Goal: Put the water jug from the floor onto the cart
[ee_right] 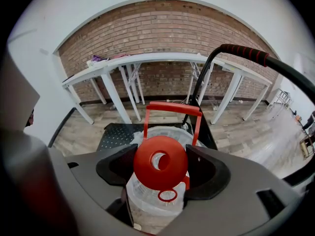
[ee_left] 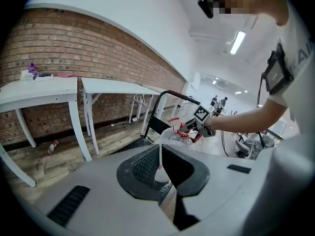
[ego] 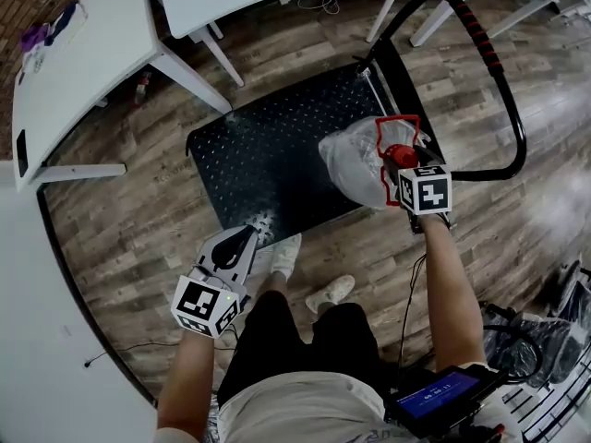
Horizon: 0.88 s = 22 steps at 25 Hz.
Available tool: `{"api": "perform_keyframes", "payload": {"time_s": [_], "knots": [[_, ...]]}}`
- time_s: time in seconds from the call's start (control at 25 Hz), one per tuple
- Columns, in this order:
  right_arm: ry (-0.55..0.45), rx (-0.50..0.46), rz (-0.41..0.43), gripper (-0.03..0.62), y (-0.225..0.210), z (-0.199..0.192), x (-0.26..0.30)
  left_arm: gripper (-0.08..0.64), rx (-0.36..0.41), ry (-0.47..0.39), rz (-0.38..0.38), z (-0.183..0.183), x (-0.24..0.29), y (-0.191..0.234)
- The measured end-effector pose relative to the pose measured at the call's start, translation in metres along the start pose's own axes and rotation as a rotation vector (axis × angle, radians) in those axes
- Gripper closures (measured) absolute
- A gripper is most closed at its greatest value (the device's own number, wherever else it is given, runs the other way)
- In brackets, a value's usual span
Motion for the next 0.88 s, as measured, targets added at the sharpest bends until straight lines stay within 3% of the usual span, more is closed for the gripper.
{"api": "perform_keyframes", "payload": {"time_s": [0.68, 0.88], "knots": [[-0.030, 0.089, -0.006, 0.278, -0.018, -0.017, 0.002, 0.545, -0.014, -0.002, 0.005, 0.008, 0.003, 0.020], [-0.132, 0.064, -0.001, 0.278, -0.012, -0.008, -0.017, 0.545, -0.011, -0.005, -0.019, 0.008, -0.001, 0.022]]}}
Point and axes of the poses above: the fingertips, and each gripper's own axes: x forward along the fingers, y to its left, z out of its top, the point moved 8 cm from there along -x, backward along the fingers, and after that the axes turned 3 degrees about y, right-handed, at the moved point
